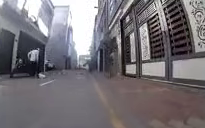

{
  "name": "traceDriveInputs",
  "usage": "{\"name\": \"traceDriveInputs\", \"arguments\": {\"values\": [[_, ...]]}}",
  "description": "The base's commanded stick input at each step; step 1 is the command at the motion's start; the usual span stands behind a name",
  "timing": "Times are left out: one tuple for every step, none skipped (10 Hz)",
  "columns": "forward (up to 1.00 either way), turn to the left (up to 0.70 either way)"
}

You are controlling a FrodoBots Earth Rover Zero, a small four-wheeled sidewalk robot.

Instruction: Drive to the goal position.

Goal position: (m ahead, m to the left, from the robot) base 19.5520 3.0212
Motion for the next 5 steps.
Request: {"name": "traceDriveInputs", "arguments": {"values": [[1.00,0.00],[1.00,0.00],[1.00,0.00],[1.00,0.00],[1.00,0.00]]}}
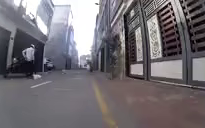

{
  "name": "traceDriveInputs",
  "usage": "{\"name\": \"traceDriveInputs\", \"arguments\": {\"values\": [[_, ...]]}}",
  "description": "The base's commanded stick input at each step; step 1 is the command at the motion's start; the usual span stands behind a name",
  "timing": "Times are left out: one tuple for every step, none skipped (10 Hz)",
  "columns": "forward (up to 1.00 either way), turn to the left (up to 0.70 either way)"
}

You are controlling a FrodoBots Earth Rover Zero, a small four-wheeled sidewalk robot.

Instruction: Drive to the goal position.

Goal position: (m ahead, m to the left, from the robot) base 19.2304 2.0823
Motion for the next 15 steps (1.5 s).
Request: {"name": "traceDriveInputs", "arguments": {"values": [[1.00,0.00],[1.00,0.13],[1.00,0.27],[1.00,0.27],[1.00,0.27],[1.00,0.00],[1.00,0.00],[1.00,0.00],[1.00,0.00],[1.00,0.00],[1.00,0.00],[1.00,0.00],[1.00,0.00],[1.00,0.00],[1.00,0.00]]}}
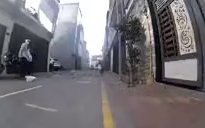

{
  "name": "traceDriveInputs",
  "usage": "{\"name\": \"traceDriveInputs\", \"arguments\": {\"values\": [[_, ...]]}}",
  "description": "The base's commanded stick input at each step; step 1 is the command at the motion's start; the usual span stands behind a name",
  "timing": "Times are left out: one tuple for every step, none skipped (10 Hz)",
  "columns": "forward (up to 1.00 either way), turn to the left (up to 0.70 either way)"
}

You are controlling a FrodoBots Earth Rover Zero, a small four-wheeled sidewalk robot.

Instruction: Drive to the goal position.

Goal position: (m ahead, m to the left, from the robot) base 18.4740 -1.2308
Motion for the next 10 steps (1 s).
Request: {"name": "traceDriveInputs", "arguments": {"values": [[1.00,0.00],[1.00,0.00],[1.00,0.00],[1.00,0.00],[1.00,0.00],[1.00,0.00],[1.00,0.00],[1.00,0.00],[1.00,0.00],[1.00,0.00]]}}
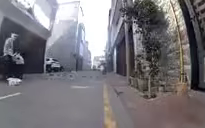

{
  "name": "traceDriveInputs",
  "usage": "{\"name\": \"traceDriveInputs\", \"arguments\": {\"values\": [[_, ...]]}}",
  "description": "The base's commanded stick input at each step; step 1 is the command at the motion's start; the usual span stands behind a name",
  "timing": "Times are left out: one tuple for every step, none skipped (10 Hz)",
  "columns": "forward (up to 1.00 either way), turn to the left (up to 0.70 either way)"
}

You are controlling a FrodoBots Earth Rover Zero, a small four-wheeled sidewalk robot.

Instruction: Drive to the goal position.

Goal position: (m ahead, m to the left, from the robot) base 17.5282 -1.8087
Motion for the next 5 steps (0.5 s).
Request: {"name": "traceDriveInputs", "arguments": {"values": [[1.00,0.00],[1.00,0.00],[1.00,0.00],[1.00,0.00],[1.00,0.00]]}}
